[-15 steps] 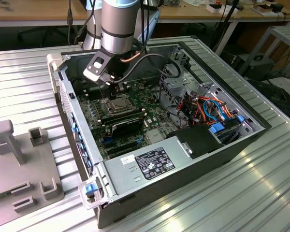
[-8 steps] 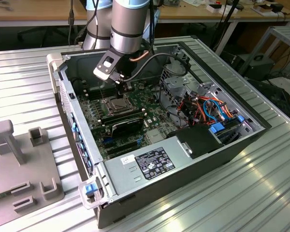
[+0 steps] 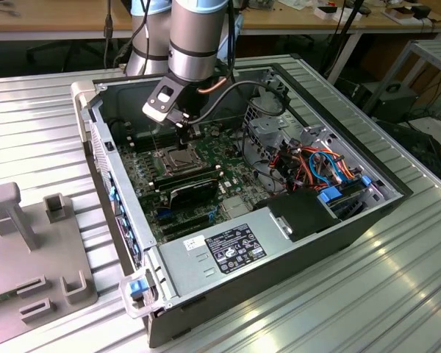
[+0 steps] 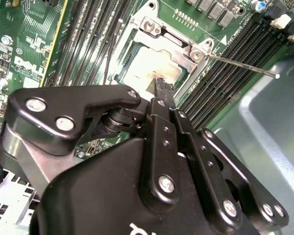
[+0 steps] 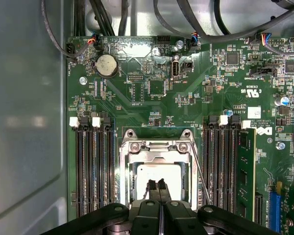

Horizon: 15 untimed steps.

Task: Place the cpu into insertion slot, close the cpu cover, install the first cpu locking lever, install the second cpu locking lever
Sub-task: 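Close the cpu cover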

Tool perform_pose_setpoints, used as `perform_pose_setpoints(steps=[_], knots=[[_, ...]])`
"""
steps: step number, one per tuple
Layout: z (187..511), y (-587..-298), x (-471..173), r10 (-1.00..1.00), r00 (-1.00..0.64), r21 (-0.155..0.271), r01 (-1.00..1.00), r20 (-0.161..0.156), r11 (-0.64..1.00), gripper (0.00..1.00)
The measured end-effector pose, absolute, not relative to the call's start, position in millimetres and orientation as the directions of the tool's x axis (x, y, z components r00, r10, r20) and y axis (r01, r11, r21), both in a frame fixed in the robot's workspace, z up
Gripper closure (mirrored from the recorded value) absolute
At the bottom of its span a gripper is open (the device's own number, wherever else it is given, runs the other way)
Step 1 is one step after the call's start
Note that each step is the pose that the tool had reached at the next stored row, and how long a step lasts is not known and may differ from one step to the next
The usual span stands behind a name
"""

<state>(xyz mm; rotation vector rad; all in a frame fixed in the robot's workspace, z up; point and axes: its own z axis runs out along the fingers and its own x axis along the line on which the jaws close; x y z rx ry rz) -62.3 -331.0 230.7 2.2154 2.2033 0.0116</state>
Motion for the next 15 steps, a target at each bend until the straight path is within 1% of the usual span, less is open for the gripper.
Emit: perform_pose_setpoints(steps=[7,15], knots=[[230.7,-331.0,-62.1,1.000,-0.004,0.017,1.000,-0.007,0.004,0.89],[230.7,-331.0,-62.1,0.991,-0.132,0.017,0.991,-0.007,0.132,0.89]])
